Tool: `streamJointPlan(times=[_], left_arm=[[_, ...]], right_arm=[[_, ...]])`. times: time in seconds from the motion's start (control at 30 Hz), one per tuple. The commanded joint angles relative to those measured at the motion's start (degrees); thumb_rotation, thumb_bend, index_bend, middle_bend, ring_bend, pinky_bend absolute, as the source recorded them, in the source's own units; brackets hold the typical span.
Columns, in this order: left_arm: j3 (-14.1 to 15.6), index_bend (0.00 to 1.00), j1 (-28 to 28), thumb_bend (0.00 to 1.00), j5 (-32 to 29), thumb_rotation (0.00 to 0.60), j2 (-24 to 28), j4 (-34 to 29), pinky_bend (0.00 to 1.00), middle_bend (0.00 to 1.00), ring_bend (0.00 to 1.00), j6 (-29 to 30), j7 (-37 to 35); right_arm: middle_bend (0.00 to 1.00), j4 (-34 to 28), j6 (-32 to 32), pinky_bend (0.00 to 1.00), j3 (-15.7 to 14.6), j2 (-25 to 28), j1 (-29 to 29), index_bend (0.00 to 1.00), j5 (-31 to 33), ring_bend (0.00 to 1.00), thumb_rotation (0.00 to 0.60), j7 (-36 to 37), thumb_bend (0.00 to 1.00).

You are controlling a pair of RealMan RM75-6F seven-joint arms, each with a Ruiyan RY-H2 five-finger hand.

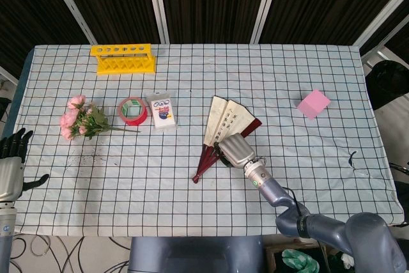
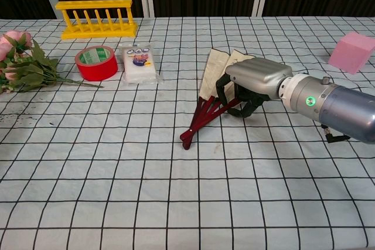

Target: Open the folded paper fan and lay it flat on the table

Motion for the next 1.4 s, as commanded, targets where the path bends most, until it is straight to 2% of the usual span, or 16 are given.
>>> streamJointPlan(times=[0.03, 0.9, 1.13, 1.4], left_arm=[[0.02, 0.0, 0.04, 0.03, 0.03, 0.6, 0.04, -0.04, 0.0, 0.0, 0.0, 0.03, -0.07], [0.1, 0.0, 0.16, 0.03, 0.35, 0.6, 0.22, -0.25, 0.0, 0.0, 0.0, 0.25, -0.59], [0.1, 0.0, 0.17, 0.03, 0.39, 0.6, 0.26, -0.26, 0.0, 0.0, 0.0, 0.27, -0.77], [0.14, 0.0, 0.22, 0.03, 0.5, 0.6, 0.27, -0.39, 0.0, 0.0, 0.0, 0.33, -0.91]], right_arm=[[1.0, -0.01, -0.01, 0.93, -0.12, -0.02, -0.04, 0.54, 0.02, 1.0, 0.6, -0.11, 0.37], [1.0, -1.31, 0.16, 0.93, -0.64, 0.14, -0.58, 0.56, 0.66, 1.0, 0.6, -1.54, 0.42], [1.0, -1.65, 0.35, 0.93, -0.75, 0.28, -0.68, 0.58, 0.55, 1.0, 0.6, -1.59, 0.48], [1.0, -3.23, 0.86, 0.93, -0.5, 1.2, -0.48, 0.68, 0.0, 1.0, 0.6, -1.41, 0.6]])
